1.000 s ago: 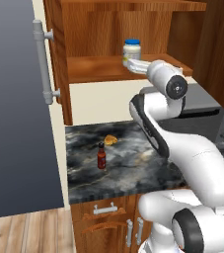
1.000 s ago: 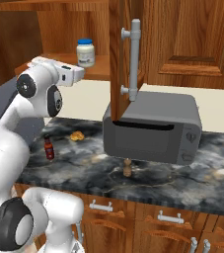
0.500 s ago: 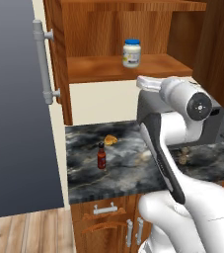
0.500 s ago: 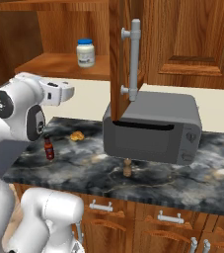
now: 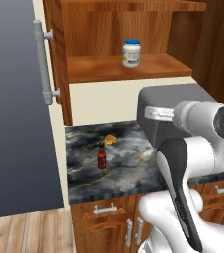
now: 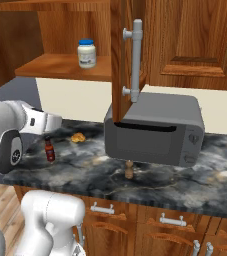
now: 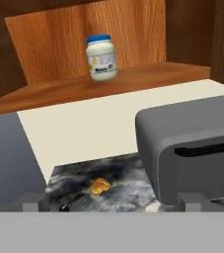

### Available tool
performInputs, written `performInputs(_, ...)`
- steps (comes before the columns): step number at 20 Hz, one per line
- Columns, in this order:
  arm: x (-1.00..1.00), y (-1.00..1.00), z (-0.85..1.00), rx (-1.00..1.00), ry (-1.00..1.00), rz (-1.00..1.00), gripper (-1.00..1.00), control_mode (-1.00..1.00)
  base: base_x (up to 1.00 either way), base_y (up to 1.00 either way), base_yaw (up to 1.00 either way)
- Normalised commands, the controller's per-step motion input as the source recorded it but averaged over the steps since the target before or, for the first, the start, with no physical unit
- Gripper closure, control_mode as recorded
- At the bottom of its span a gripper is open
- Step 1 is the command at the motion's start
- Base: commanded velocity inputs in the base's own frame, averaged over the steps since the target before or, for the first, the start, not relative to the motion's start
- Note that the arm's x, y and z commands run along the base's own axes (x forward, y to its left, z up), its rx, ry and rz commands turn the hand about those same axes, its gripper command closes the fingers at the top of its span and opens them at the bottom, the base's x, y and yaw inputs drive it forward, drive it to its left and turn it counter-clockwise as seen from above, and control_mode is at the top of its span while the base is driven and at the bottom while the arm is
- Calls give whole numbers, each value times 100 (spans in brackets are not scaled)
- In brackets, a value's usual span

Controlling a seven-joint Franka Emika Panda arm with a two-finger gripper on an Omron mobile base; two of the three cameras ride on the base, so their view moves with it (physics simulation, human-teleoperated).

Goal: There are various items on the counter. Only move the condiments/shakers into the cabinet.

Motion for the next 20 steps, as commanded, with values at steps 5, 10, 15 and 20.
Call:
performInputs(5, -3, 10, -29, -5, 15, 0, -100, -100, 0, 0, 0)
performInputs(10, -20, 15, -91, 0, 20, 1, -100, -100, 0, 0, 0)
performInputs(15, -2, 25, -96, 0, 31, 5, -100, -100, 0, 0, 0)
performInputs(20, 0, 45, -99, 0, 30, 5, -100, -100, 0, 0, 0)
